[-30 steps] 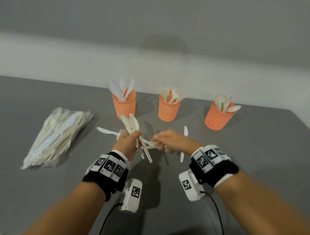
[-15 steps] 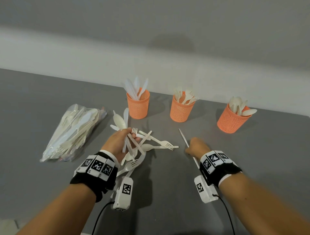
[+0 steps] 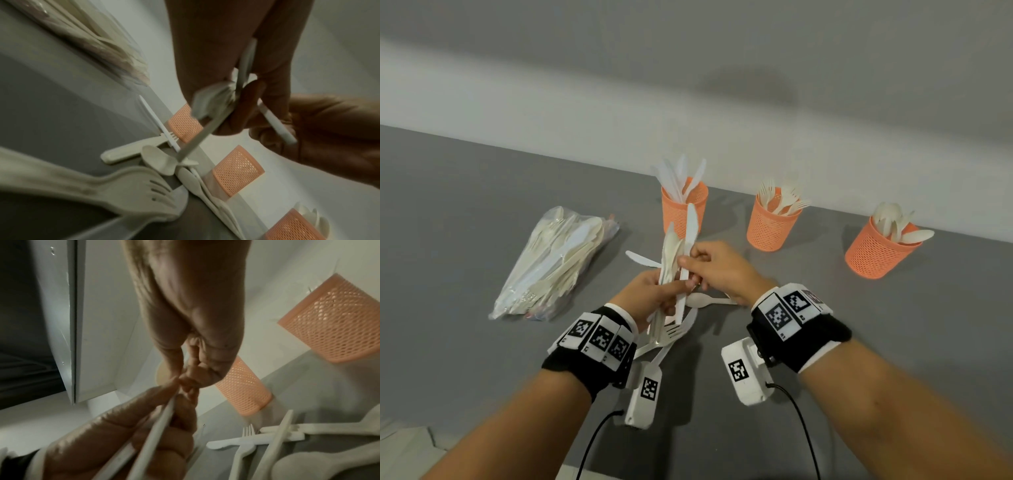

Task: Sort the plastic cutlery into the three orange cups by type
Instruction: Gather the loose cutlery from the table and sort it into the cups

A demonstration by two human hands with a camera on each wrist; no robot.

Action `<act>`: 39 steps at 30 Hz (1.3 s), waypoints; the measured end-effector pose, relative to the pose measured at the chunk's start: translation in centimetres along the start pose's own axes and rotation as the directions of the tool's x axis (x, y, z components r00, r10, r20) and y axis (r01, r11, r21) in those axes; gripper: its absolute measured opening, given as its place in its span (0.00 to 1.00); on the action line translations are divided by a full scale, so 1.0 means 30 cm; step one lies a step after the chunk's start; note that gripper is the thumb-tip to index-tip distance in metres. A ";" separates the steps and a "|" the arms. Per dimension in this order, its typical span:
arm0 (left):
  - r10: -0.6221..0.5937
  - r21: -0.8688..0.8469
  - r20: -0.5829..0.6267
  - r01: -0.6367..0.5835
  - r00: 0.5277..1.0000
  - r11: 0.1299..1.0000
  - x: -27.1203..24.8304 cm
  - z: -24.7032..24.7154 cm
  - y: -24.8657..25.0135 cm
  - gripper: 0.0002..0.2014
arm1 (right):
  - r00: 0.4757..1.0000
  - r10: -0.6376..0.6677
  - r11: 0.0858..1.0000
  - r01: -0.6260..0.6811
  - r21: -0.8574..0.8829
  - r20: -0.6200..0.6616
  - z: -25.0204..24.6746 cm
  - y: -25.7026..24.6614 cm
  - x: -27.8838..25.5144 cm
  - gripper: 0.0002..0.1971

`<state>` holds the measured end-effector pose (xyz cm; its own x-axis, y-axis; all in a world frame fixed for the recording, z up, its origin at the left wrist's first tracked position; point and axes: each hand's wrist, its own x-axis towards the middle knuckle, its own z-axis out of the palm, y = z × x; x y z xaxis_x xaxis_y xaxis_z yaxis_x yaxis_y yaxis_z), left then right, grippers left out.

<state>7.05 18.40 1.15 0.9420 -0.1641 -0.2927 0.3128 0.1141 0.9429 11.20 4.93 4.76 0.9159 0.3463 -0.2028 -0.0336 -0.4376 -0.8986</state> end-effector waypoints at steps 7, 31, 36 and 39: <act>0.005 -0.191 -0.069 -0.018 0.998 0.981 -0.053 -0.104 0.036 0.08 | 0.993 -0.109 0.786 0.117 -0.608 0.051 -0.030 0.110 0.096 0.13; -0.025 -0.273 -0.117 -0.008 0.993 0.962 -0.069 -0.176 -0.001 0.12 | 0.948 0.129 0.542 0.179 -0.821 0.292 -0.105 0.220 -0.021 0.10; -0.025 -0.277 -0.142 -0.015 0.990 0.961 -0.069 -0.146 -0.014 0.07 | 0.954 0.104 0.447 0.209 -0.870 0.283 -0.095 0.240 -0.045 0.12; -0.017 -0.250 -0.213 -0.037 0.977 0.968 -0.062 -0.136 -0.036 0.12 | 0.965 0.066 0.495 0.189 -0.848 0.254 -0.083 0.246 -0.063 0.11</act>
<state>5.46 22.57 0.02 0.9407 0.0462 -0.3361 0.2979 0.3611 0.8837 10.21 -1.03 -0.51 0.7801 0.5158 -0.3540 0.4958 -0.8548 -0.1532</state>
